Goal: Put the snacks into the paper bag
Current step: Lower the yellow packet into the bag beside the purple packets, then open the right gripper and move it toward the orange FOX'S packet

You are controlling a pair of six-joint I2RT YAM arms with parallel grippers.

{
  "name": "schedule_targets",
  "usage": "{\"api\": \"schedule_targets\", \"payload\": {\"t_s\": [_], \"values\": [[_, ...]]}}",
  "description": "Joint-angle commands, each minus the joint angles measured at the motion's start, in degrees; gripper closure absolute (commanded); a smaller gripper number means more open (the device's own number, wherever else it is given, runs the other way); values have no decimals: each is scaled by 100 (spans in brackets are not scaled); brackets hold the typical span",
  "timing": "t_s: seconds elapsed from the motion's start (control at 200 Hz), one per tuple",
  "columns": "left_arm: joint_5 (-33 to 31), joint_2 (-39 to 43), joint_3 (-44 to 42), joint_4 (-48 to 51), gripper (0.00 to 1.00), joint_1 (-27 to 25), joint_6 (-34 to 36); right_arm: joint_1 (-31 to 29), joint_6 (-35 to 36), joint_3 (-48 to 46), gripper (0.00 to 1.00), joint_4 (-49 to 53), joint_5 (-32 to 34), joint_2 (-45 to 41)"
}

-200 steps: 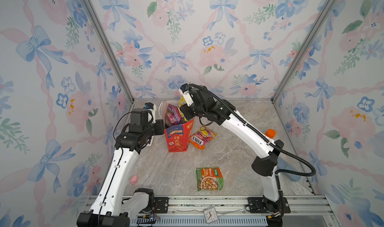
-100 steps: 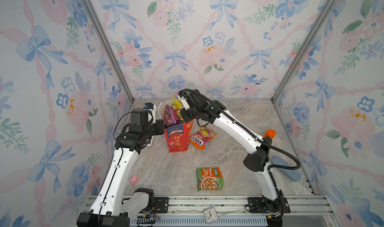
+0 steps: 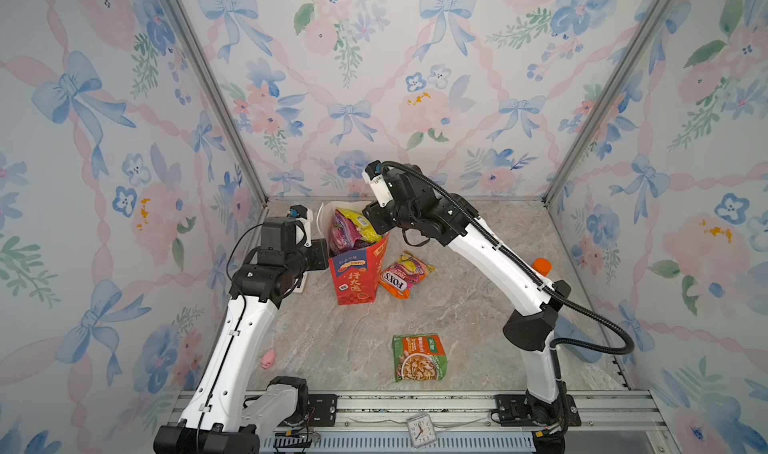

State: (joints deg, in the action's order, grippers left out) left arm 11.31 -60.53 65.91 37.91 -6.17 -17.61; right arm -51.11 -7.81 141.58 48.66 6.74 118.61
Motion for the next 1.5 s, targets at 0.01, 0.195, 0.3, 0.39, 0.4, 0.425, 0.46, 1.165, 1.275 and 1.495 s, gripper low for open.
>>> {"api": "schedule_targets", "payload": {"t_s": [0.01,0.195,0.3,0.39,0.4,0.425,0.46,1.165,1.275,1.495], "values": [[-9,103,15,21,95,42,152,-13,96,277,59,87,32,271],[-15,125,0,23,95,42,142,-15,17,434,62,90,-149,660],[-12,113,4,21,95,38,143,-13,-57,483,63,117,-226,867],[-23,109,13,23,95,38,152,-4,-104,493,63,100,-283,1028],[-19,105,15,23,95,37,152,-4,-110,489,63,99,-285,1054],[-23,104,10,23,95,37,152,0,-126,513,63,114,-309,1108],[-23,103,13,23,95,37,160,5,-147,552,64,154,-363,1190],[-15,68,19,23,95,37,174,62,-328,-425,41,-580,-628,-629],[-26,94,16,19,95,37,177,331,-686,-2041,34,-1387,-681,-1598],[-12,51,57,23,95,39,192,1137,-1613,-4947,15,-2430,-930,-3111]]}}
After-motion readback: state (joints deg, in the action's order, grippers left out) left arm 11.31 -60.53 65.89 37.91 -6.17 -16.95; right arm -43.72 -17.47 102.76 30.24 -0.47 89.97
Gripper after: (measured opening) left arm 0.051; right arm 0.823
